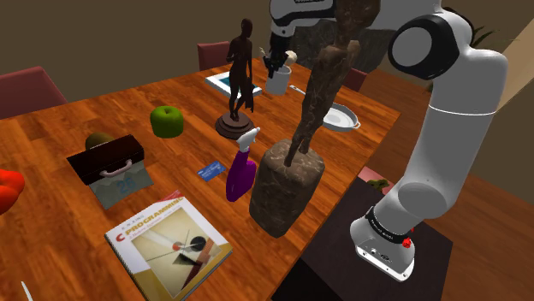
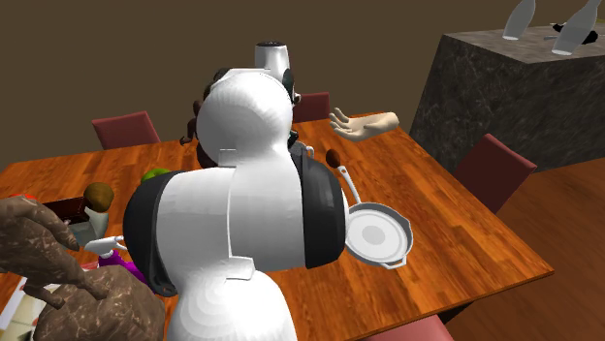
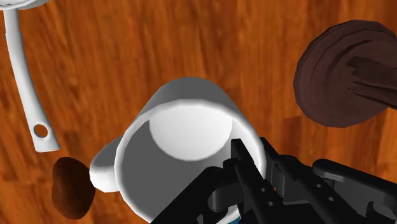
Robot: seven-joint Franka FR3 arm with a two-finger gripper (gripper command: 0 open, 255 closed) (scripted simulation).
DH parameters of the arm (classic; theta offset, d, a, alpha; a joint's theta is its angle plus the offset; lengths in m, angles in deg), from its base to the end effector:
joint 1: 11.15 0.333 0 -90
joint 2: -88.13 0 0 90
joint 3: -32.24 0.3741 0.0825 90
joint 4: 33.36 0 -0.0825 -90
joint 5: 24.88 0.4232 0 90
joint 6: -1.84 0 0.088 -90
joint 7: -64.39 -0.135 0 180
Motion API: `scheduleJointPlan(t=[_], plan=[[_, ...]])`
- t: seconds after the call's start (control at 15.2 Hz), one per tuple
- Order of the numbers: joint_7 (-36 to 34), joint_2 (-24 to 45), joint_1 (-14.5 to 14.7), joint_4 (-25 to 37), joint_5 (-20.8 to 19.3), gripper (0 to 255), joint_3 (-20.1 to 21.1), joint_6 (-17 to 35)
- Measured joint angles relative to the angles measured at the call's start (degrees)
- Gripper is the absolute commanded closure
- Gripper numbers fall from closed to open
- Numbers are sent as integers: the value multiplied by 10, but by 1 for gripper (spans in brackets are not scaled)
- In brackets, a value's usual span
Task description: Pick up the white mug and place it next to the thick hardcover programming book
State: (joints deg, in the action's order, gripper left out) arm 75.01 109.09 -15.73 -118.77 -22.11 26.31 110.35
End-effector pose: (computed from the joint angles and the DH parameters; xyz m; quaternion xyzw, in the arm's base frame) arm 0.7233 -0.1186 0.4822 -0.9998 0.0025 -0.0202 0.0010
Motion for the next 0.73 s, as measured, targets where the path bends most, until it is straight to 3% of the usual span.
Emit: scheduleJointPlan(t=[0.73], plan=[[-2,3,-2,89,0,255,0,-86]])
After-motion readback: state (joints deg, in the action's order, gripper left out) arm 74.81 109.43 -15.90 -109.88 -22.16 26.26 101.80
